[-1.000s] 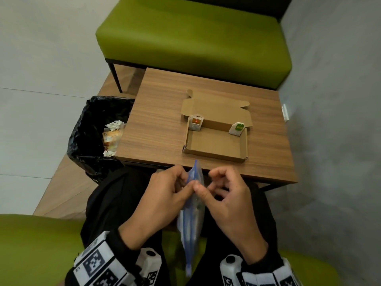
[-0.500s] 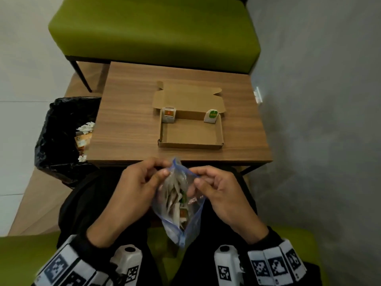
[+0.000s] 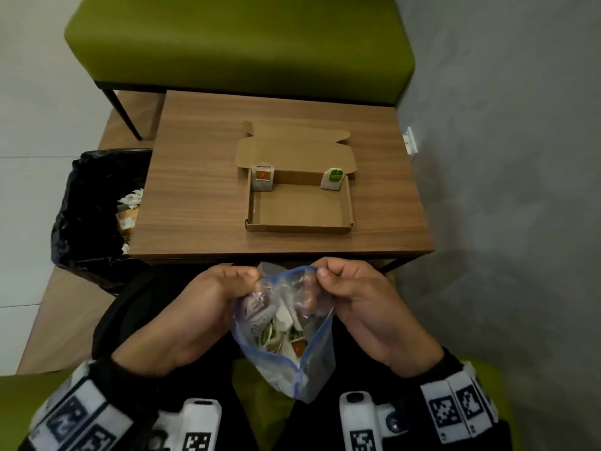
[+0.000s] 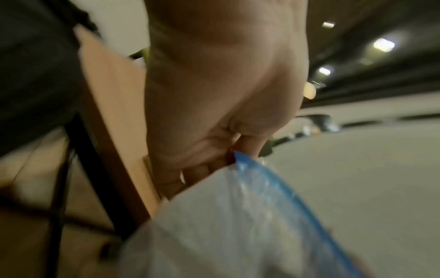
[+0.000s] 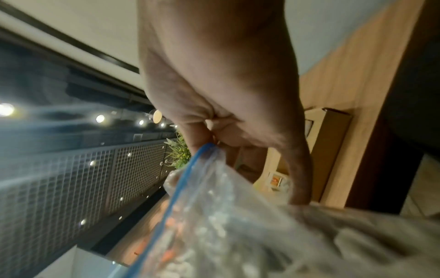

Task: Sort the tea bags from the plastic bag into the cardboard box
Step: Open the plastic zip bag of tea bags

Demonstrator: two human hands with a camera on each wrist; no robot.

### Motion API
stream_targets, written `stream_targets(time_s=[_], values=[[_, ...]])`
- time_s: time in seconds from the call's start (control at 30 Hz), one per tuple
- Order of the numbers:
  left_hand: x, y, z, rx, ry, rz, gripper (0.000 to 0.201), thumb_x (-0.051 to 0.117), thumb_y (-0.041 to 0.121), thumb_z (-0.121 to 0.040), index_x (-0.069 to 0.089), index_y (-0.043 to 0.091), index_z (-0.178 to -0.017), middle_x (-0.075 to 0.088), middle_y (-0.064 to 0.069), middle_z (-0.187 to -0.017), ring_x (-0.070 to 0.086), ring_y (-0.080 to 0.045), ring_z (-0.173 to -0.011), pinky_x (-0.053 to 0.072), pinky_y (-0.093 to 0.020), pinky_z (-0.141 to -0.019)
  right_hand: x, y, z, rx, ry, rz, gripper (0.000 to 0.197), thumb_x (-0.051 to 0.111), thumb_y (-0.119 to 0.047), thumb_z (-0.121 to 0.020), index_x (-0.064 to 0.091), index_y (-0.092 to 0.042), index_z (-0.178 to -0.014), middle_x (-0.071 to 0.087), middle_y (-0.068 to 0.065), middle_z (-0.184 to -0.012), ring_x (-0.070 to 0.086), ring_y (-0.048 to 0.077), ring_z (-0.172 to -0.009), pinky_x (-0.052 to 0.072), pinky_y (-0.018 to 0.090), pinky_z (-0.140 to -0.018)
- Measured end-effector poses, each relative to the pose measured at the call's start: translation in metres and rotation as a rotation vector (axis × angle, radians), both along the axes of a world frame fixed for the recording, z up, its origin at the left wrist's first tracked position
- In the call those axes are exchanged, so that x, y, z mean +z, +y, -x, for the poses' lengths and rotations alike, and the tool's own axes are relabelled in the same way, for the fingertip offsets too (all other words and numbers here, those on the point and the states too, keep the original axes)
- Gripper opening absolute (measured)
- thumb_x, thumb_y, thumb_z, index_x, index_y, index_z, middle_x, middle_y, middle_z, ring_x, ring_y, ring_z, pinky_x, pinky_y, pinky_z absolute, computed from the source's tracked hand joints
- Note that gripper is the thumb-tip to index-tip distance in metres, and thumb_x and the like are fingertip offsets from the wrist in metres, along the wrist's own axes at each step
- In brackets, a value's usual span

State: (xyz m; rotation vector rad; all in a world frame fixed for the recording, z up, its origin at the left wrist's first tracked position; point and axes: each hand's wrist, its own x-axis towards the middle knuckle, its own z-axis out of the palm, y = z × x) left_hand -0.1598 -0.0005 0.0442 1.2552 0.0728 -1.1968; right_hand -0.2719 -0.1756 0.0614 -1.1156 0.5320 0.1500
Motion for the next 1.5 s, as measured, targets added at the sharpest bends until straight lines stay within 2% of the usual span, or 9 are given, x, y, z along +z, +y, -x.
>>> stream_targets(time_s=[0.17, 0.33, 0.53, 0.67, 0.77, 0.9, 1.13, 1.27, 1.5], values=[[0.003, 0.006, 0.001, -0.093, -0.935, -0.245, 0.009, 0.06, 0.034, -0.094, 0.063, 0.035, -0.102, 0.066, 0.009, -0.089, 0.064, -0.007, -0.079, 0.048, -0.017, -0.069, -0.001, 0.005, -0.001, -0.058, 0.028, 0.011, 0.026, 0.048, -0.009, -0.097, 0.073, -0.006, -0.089, 0.059, 0.02, -0.075, 0.059, 0.015, -0.062, 0.051, 0.021, -0.062], [0.014, 0.008, 0.008, -0.272, -1.184, -0.143, 0.03, 0.05, 0.057, -0.091, 0.064, 0.039, -0.11, 0.063, 0.019, -0.095, 0.061, -0.005, -0.09, 0.044, -0.011, -0.071, -0.001, 0.012, -0.003, -0.019, 0.029, 0.093, 0.024, 0.048, -0.009, -0.1, 0.071, -0.001, -0.099, 0.06, 0.014, -0.07, 0.056, 0.024, -0.069, 0.05, 0.026, -0.071], [0.019, 0.001, 0.015, -0.199, -0.932, -0.103, 0.021, 0.054, 0.034, -0.094, 0.066, 0.025, -0.078, 0.066, 0.009, -0.069, 0.06, -0.002, -0.062, 0.044, -0.015, -0.056, 0.003, 0.016, -0.001, 0.01, 0.009, 0.192, 0.015, 0.058, -0.012, -0.097, 0.072, -0.008, -0.104, 0.072, 0.009, -0.084, 0.068, 0.019, -0.08, 0.054, 0.024, -0.075], [0.019, 0.004, 0.015, 0.045, -0.61, -0.105, 0.036, 0.049, 0.032, -0.097, 0.061, 0.019, -0.066, 0.057, -0.001, -0.062, 0.054, -0.014, -0.06, 0.044, -0.024, -0.06, -0.005, 0.009, 0.012, -0.012, 0.114, 0.764, 0.024, 0.077, -0.036, -0.081, 0.068, -0.027, -0.102, 0.07, -0.007, -0.097, 0.066, 0.003, -0.091, 0.052, 0.015, -0.079], [0.02, 0.004, 0.016, 0.1, -0.464, -0.051, 0.041, 0.048, 0.035, -0.099, 0.063, 0.012, -0.068, 0.058, -0.015, -0.072, 0.052, -0.027, -0.07, 0.043, -0.038, -0.071, -0.005, 0.008, 0.019, 0.053, 0.087, 0.902, 0.008, 0.071, -0.035, -0.087, 0.073, -0.027, -0.088, 0.073, -0.009, -0.084, 0.068, 0.002, -0.08, 0.057, 0.028, -0.075], [0.027, 0.002, 0.019, 0.117, -0.36, -0.009, 0.041, 0.044, 0.024, -0.101, 0.064, 0.003, -0.074, 0.068, -0.014, -0.071, 0.065, -0.02, -0.064, 0.053, -0.025, -0.063, -0.013, 0.015, 0.018, 0.038, 0.026, 0.882, 0.026, 0.057, -0.017, -0.099, 0.071, -0.019, -0.077, 0.072, -0.003, -0.074, 0.068, 0.007, -0.07, 0.057, 0.037, -0.073], [0.01, 0.013, 0.011, -0.099, -0.786, -0.338, 0.034, 0.046, 0.027, -0.102, 0.063, 0.016, -0.074, 0.061, 0.005, -0.058, 0.056, -0.003, -0.053, 0.048, -0.03, -0.058, 0.001, 0.004, 0.011, 0.021, 0.06, 0.181, 0.042, 0.045, -0.012, -0.104, 0.066, -0.016, -0.068, 0.057, 0.004, -0.063, 0.052, 0.012, -0.057, 0.045, 0.023, -0.057], [0.018, 0.013, 0.014, -0.129, -1.18, -0.296, 0.021, 0.042, 0.032, -0.102, 0.06, 0.043, -0.098, 0.065, 0.021, -0.096, 0.061, 0.004, -0.097, 0.045, -0.011, -0.079, -0.001, 0.0, 0.009, 0.118, 0.014, 0.227, 0.044, 0.044, -0.011, -0.104, 0.065, -0.02, -0.066, 0.052, 0.001, -0.059, 0.046, 0.011, -0.055, 0.041, 0.023, -0.058], [0.045, 0.005, 0.015, -0.211, -1.274, -0.146, 0.033, 0.039, 0.054, -0.095, 0.066, 0.035, -0.101, 0.066, 0.02, -0.092, 0.063, -0.001, -0.091, 0.047, -0.023, -0.077, 0.001, -0.004, 0.006, 0.234, -0.065, 0.358, 0.041, 0.046, -0.014, -0.103, 0.061, -0.022, -0.067, 0.052, 0.0, -0.06, 0.046, 0.008, -0.057, 0.041, 0.018, -0.06]])
